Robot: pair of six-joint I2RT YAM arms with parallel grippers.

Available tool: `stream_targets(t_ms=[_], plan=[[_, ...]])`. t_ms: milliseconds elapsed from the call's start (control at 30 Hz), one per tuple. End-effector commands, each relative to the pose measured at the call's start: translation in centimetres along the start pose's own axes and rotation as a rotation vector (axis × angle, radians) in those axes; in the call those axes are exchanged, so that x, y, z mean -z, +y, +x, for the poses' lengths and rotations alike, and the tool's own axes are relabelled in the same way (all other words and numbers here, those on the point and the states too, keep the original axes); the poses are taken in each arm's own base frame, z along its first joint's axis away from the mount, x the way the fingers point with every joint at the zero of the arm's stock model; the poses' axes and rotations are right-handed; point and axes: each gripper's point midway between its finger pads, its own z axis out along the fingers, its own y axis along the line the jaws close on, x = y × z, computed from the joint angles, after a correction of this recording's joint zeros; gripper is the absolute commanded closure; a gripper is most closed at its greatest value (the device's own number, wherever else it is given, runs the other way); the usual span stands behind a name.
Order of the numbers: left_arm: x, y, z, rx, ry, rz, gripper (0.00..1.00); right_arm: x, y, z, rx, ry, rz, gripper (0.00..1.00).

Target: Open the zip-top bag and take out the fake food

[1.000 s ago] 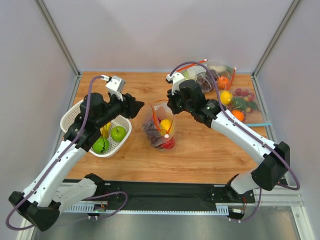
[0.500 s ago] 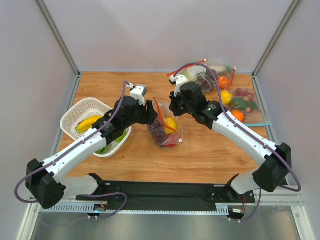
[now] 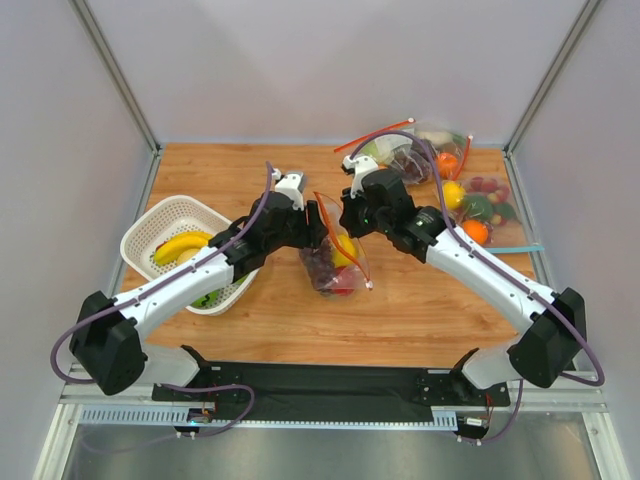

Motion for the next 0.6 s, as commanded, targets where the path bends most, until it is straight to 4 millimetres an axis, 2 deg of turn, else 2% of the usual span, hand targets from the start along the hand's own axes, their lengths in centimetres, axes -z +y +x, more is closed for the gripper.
stream_targets(t_ms=[0, 33, 300, 567], plan=[[0.2, -2.6, -3.4, 0.04, -0.104, 0.072, 0.38, 1.2, 0.8, -1.4, -0.015, -0.066, -0.034, 1.0], [0.2, -2.7, -3.5, 0.044, -0.107, 0.072, 0.38, 1.3, 1.5, -1.2, -0.014, -0.055, -0.067, 1.0], [1.1, -3.5, -4.4, 0.096, -0.162, 0.108, 0.39, 1.2, 1.4, -0.8, -0.01, -0.048, -0.071, 1.0], [-1.0, -3.7, -3.7, 0.084, -0.118, 0.091, 0.41, 1.7, 2.0, -1.0, -0.003, -0.065, -0.087, 1.0]])
